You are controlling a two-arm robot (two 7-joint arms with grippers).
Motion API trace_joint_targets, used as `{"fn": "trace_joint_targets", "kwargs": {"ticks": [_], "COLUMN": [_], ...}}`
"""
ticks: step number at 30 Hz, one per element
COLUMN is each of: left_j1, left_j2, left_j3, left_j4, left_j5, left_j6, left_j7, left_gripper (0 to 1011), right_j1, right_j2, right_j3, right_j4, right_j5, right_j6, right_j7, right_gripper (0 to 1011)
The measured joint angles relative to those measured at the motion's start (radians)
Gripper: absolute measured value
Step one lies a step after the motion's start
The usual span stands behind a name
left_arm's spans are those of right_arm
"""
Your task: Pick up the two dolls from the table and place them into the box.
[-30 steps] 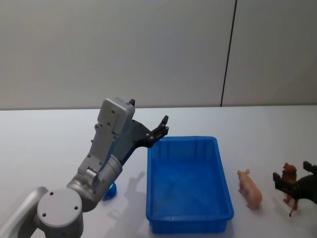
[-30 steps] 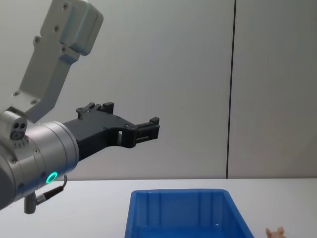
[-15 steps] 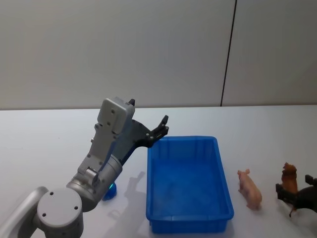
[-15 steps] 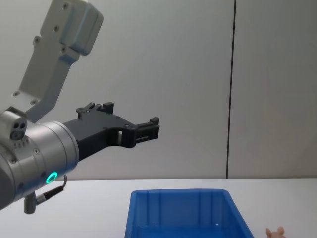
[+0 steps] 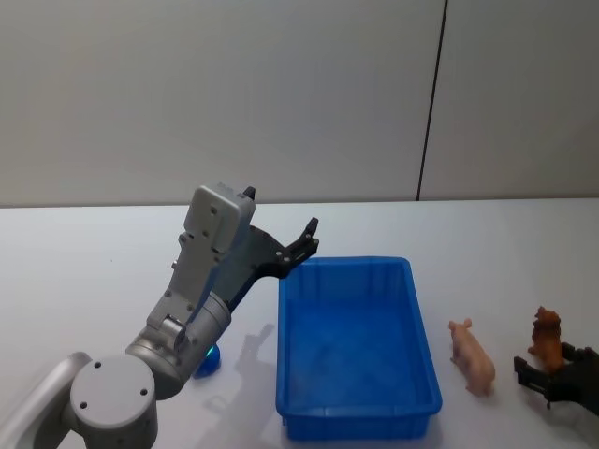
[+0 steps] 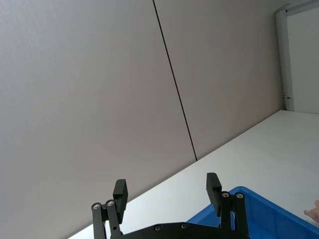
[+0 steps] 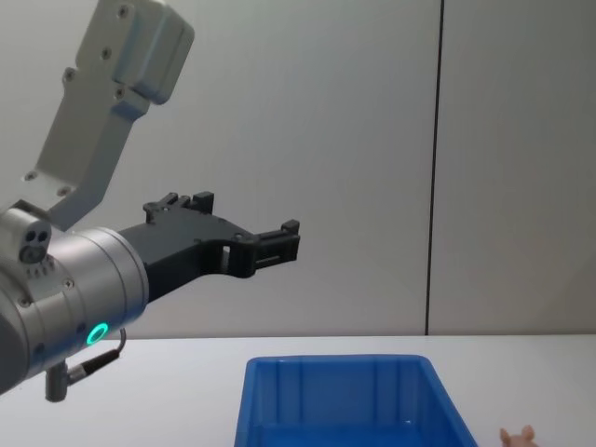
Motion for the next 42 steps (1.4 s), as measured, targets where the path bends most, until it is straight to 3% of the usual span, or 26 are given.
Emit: {"fn": "trace_joint_targets", "kwargs": {"ticks": [11,17,33,42], "left_j1": [0.000,0.000,0.000,0.000], "left_j2": [0.000,0.000,0.000,0.000], "left_j3": [0.000,0.000,0.000,0.000], "left_j4": [0.000,0.000,0.000,0.000], "left_j5": [0.000,0.000,0.000,0.000], "left_j6": [0.000,0.000,0.000,0.000], "left_j7": [0.000,0.000,0.000,0.000], "left_gripper": [1001,1001,1001,1001], "right_j1": [0.015,0.016,0.010,0.041], "right_j2": [-0.011,-0.011,-0.001,0.001], "right_j3": [-0.006,-0.007,-0.005,-0.007], "right_j4": [0.023,0.020,-0.050,-0.094], "right_j5": [-0.004,-0.019,-0.089,-0.139], "right_j6": [0.003,-0.010,-0.109,-0.164], "right_j7": [0.000,-0.012,-0.032,0.021], "right_gripper": [592,356,332,331]}}
